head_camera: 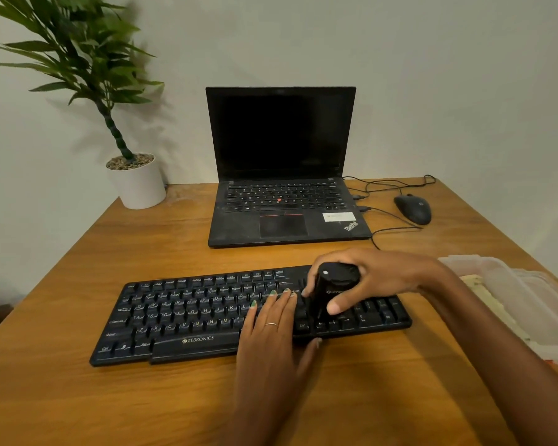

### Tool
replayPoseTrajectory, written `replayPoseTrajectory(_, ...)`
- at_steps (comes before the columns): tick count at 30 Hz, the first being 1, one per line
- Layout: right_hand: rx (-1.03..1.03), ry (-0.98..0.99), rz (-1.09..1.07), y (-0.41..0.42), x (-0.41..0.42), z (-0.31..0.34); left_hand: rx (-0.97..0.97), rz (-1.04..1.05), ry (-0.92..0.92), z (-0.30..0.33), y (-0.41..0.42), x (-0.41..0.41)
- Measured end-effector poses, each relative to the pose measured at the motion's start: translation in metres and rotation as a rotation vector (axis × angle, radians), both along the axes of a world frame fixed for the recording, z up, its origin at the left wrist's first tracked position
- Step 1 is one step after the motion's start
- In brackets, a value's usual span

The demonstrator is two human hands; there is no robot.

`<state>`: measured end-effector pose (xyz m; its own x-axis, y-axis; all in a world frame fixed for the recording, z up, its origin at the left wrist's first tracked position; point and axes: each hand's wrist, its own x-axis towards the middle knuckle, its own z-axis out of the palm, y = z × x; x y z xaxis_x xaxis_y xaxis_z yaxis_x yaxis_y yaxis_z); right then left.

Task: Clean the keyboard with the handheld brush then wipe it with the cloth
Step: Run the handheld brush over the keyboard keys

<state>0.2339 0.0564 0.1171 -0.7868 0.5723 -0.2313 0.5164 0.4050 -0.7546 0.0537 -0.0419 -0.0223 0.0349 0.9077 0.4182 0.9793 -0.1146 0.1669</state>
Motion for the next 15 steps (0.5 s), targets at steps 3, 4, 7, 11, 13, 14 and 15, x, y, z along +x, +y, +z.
replayPoseTrajectory(3, -0.019, -0.081, 0.031, 0.002, 0.010, 0.010, 0.005, 0.012, 0.027, 0.001, 0.000, 0.000)
replayPoseTrajectory(4, -0.035, -0.115, 0.026, 0.004, 0.014, 0.015, 0.003, 0.014, 0.027, 0.002, -0.001, 0.000)
replayPoseTrajectory(7, -0.015, -0.079, 0.032, 0.002, 0.005, 0.011, 0.006, 0.008, 0.012, 0.001, -0.001, 0.001)
replayPoseTrajectory(11, -0.028, -0.041, 0.018, 0.001, 0.002, 0.005, -0.008, 0.005, 0.015, 0.001, 0.000, 0.000)
replayPoseTrajectory(13, -0.036, -0.111, 0.007, 0.007, 0.013, 0.014, -0.019, 0.012, 0.020, 0.000, -0.001, 0.000)
replayPoseTrajectory(14, -0.042, -0.120, 0.001, 0.008, 0.014, 0.015, -0.017, 0.012, 0.019, 0.001, -0.001, 0.000)
replayPoseTrajectory(15, -0.037, -0.103, 0.000, 0.006, 0.011, 0.014, -0.008, 0.011, 0.018, 0.001, -0.001, 0.000)
